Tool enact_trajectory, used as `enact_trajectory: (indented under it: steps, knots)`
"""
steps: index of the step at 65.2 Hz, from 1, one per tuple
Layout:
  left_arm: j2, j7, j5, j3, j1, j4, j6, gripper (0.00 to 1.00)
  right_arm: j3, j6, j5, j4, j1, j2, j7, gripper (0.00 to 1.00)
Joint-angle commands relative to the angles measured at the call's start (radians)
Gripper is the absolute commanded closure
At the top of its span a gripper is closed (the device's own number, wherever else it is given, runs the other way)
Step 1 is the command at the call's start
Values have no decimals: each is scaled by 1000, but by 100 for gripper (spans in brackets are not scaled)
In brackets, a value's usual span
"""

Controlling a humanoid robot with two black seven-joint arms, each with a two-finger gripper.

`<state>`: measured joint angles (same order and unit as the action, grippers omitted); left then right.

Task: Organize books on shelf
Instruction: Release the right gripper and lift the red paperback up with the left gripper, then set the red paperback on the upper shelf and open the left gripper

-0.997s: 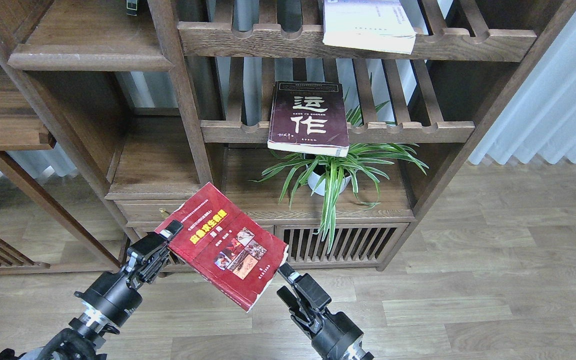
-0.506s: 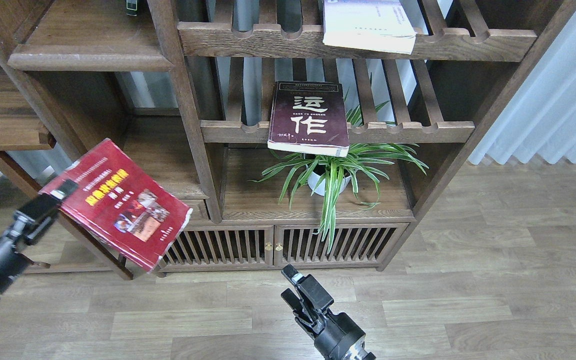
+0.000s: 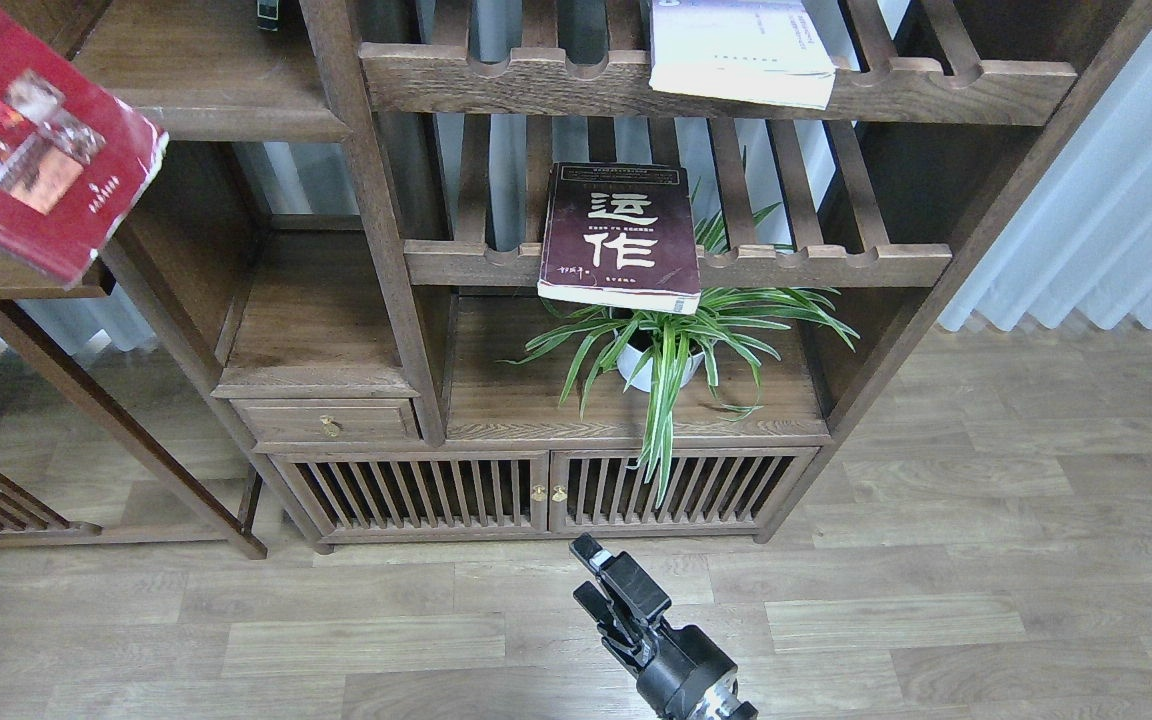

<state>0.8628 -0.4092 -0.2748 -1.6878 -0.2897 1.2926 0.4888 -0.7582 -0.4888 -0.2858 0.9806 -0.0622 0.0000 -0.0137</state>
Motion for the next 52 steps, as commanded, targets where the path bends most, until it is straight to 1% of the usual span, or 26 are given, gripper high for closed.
enact_trajectory:
  steps: [1,2,3,4,9,19,22,23,25,30,35,40,49,51,52]
  knots:
    - [12,-68,110,36,-135,-68,0,95,2,0,-1,1,1,0,0,1]
    - [12,-71,121,42,-149,-73,0,95,2,0,-1,0,1,0,0,1]
    - [13,-79,172,87,-223,-97,0,95,2,0,-1,0,1,0,0,1]
    - [13,-79,199,114,-265,-110,0,95,0,0,-1,0,1,0,0,1]
    - [19,-79,284,192,-391,-151,0,95,0,0,-1,1,2,0,0,1]
    - [16,-79,424,293,-562,-211,0,95,-3,0,-3,1,5,0,0,1]
    - [15,-79,460,336,-612,-233,0,95,-3,0,-3,1,5,0,-2,1]
    - [15,-79,486,370,-650,-248,0,95,-3,0,-3,1,5,0,-2,1]
    - [15,-79,502,395,-678,-260,0,95,-3,0,-3,1,5,0,-2,1]
    - [10,-79,558,485,-796,-305,0,95,-3,0,-3,1,7,0,-2,1]
    - [1,-79,592,536,-871,-345,0,95,-3,0,-1,3,9,0,0,1]
    - [-16,-79,624,586,-951,-404,0,95,-4,0,-3,4,10,0,0,1]
    - [-53,-79,666,640,-1051,-499,0,94,-3,0,-3,3,16,0,-2,1]
    - [-62,-79,684,662,-1086,-530,0,94,-3,0,-3,4,16,0,0,1]
    - [-74,-79,701,692,-1127,-573,0,94,-1,0,-3,3,18,0,-2,1]
